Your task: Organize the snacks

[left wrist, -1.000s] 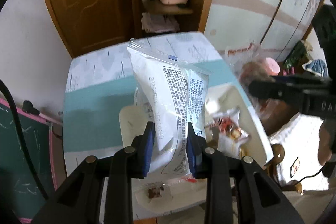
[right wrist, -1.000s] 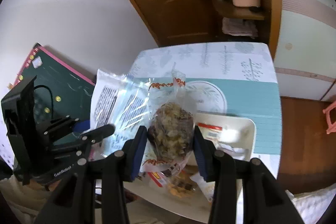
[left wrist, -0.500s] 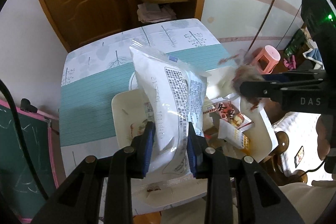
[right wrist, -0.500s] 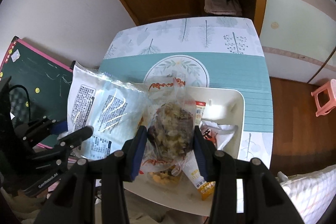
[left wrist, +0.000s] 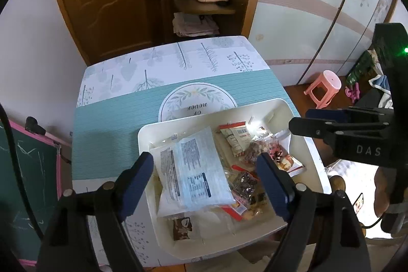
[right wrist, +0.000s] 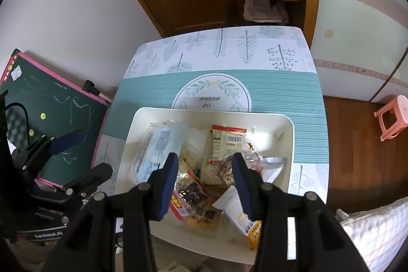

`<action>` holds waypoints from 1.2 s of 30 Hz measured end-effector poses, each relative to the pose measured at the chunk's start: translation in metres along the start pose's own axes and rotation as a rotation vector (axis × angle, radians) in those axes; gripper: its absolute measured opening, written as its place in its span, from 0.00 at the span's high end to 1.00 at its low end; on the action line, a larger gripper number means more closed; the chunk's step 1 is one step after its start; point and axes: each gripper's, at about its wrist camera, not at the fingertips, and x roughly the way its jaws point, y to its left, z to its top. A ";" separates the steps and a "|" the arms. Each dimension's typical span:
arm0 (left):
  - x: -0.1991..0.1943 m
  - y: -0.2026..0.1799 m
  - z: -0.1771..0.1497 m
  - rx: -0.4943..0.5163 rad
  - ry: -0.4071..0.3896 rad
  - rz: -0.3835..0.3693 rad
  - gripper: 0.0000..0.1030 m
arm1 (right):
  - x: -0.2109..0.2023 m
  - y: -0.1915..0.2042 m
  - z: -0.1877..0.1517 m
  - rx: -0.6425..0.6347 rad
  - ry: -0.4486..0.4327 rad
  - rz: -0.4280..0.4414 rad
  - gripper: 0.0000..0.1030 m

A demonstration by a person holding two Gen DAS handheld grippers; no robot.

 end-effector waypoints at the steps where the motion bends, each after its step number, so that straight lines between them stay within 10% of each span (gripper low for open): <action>1: 0.001 0.000 0.000 -0.003 0.003 0.002 0.20 | 0.000 0.001 0.000 0.000 -0.003 -0.001 0.57; 36: -0.058 0.000 -0.002 -0.164 -0.161 0.174 0.15 | -0.070 0.036 -0.024 -0.001 -0.212 -0.093 0.44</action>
